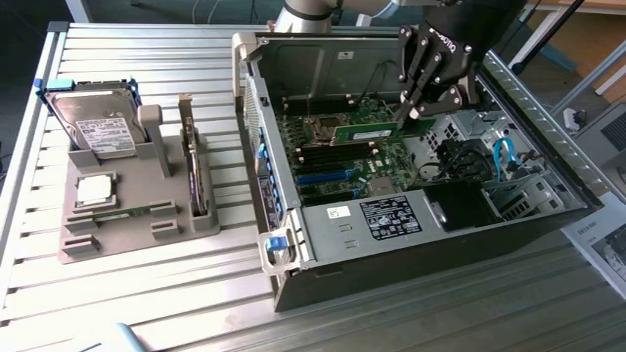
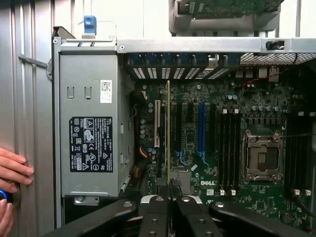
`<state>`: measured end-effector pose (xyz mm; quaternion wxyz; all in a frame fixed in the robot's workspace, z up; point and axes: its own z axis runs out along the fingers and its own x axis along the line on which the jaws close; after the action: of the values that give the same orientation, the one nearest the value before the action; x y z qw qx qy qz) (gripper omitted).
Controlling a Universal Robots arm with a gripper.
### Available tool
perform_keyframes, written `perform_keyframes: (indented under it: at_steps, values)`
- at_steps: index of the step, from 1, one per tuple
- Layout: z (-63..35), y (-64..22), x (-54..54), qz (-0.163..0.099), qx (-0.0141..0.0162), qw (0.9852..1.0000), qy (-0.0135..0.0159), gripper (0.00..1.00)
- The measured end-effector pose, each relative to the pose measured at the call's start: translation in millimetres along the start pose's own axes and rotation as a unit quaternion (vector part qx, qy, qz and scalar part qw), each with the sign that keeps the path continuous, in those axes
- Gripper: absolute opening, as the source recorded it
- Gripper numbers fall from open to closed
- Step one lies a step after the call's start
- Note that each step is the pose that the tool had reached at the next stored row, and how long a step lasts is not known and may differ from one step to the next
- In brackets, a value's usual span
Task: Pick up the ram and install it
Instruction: 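Pick up the ram and move it above insertion slot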
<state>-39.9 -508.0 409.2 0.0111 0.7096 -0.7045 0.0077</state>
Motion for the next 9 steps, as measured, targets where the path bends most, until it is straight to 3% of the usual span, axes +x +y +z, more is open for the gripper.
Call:
perform_keyframes:
  at_steps: [9]
  values:
    - [-0.1, -22.9, 2.0, 0.000, -0.0003, 1.0000, 0.0000, 0.12]
